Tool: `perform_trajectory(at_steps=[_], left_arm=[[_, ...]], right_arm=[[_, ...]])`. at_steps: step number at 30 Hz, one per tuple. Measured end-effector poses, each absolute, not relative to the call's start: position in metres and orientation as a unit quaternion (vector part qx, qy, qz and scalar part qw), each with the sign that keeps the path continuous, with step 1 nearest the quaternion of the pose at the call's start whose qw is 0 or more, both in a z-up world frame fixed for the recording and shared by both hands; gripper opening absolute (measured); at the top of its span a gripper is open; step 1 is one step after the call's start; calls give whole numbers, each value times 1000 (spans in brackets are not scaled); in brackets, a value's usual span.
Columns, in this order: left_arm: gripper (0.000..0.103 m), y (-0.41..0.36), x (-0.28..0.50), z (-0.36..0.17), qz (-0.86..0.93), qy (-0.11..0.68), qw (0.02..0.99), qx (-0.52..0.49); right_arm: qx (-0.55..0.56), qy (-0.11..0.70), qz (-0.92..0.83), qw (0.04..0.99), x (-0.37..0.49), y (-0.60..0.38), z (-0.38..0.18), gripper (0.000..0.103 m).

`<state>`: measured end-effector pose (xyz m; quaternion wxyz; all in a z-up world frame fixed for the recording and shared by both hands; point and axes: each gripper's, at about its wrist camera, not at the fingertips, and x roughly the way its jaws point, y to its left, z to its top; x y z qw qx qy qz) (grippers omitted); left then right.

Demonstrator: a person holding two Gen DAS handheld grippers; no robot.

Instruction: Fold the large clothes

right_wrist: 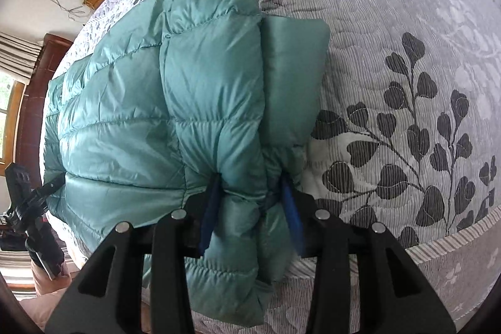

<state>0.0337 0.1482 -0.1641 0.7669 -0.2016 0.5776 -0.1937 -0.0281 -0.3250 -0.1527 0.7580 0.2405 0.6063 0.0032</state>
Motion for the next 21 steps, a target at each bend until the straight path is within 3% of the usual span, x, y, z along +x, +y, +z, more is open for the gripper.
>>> perform_trajectory(at_steps=[4, 15, 21], left_arm=[[28, 144, 31, -131, -204, 560, 782, -186], [28, 59, 17, -41, -256, 514, 818, -19], [29, 5, 12, -28, -280, 508, 813, 46]], right_arm=[[239, 606, -1, 759, -27, -325, -149, 38], [236, 609, -9, 757, -26, -321, -138, 35], [234, 612, -10, 755, -23, -323, -135, 35]])
